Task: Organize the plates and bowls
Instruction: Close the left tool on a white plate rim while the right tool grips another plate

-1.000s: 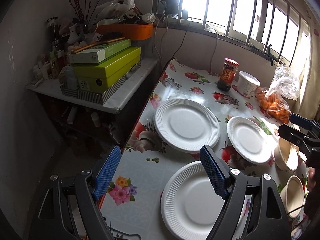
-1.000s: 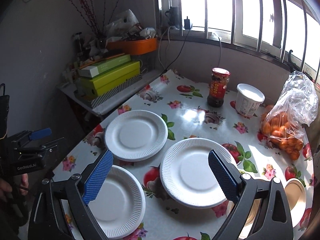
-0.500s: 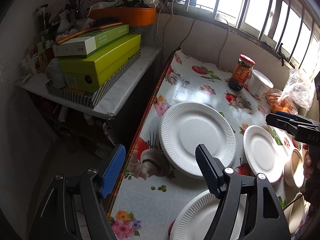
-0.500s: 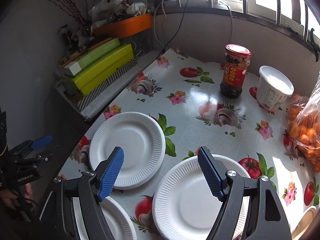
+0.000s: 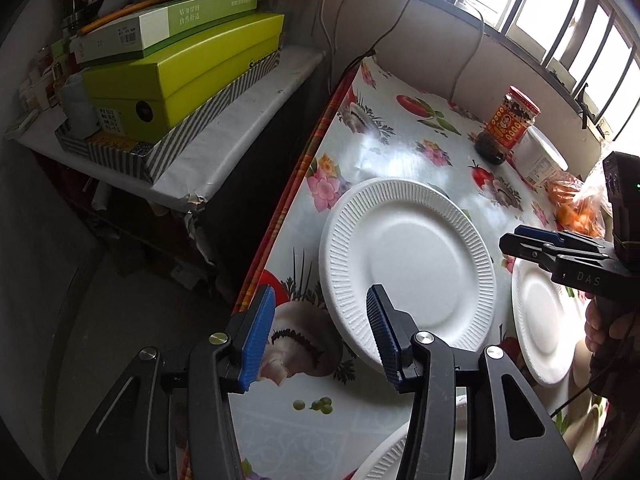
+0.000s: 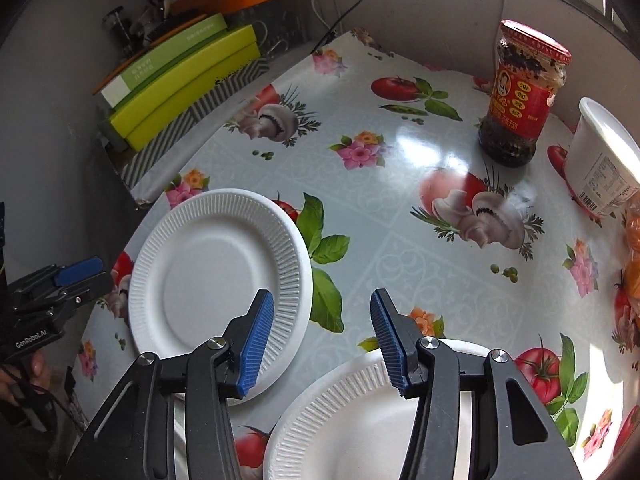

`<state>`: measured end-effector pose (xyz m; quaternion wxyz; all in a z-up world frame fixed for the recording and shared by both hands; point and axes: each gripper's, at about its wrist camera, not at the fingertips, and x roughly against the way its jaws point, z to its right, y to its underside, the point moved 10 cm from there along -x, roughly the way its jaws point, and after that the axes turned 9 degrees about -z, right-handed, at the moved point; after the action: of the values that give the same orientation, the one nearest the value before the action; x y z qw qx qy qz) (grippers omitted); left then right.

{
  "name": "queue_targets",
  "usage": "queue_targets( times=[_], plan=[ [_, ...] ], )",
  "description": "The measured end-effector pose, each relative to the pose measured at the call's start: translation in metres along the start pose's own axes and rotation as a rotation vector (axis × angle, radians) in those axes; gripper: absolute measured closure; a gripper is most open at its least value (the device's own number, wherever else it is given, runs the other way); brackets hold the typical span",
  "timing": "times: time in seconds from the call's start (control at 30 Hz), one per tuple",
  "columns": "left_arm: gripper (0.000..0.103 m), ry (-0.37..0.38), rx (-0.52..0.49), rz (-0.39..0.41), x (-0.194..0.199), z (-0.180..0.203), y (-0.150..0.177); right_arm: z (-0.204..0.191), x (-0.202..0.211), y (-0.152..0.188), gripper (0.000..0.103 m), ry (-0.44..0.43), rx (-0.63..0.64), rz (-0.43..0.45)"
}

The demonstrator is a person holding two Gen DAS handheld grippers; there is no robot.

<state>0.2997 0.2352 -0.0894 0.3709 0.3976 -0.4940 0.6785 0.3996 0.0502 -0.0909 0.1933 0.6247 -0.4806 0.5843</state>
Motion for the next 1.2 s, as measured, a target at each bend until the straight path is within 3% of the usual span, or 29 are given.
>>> queue_targets(
  times=[0.27,0.7,0.93,1.0,1.2],
  plan=[
    [0.054,0.045,0.016,-0.032,-0.012,0.002,-0.002,0.009,-0.020,0.001,0.052,-0.121,-0.086,-0.059],
    [0.054,0.093,0.019,-0.059,-0.021,0.013,0.002,-0.001,-0.024,-0.001,0.053,-0.204,-0.104,-0.060],
    [0.054,0.100,0.025,-0.046,-0.019,0.015,0.000,-0.005,-0.028,0.001,0.075,-0.210,-0.104,-0.074],
    [0.065,0.094,0.023,-0.045,-0.019,0.015,0.000,-0.006,-0.030,0.002,0.079,-0.211,-0.106,-0.076],
    [0.070,0.093,0.034,-0.054,-0.022,0.014,0.001,-0.007,-0.030,0.004,0.081,-0.207,-0.107,-0.074]
  ],
)
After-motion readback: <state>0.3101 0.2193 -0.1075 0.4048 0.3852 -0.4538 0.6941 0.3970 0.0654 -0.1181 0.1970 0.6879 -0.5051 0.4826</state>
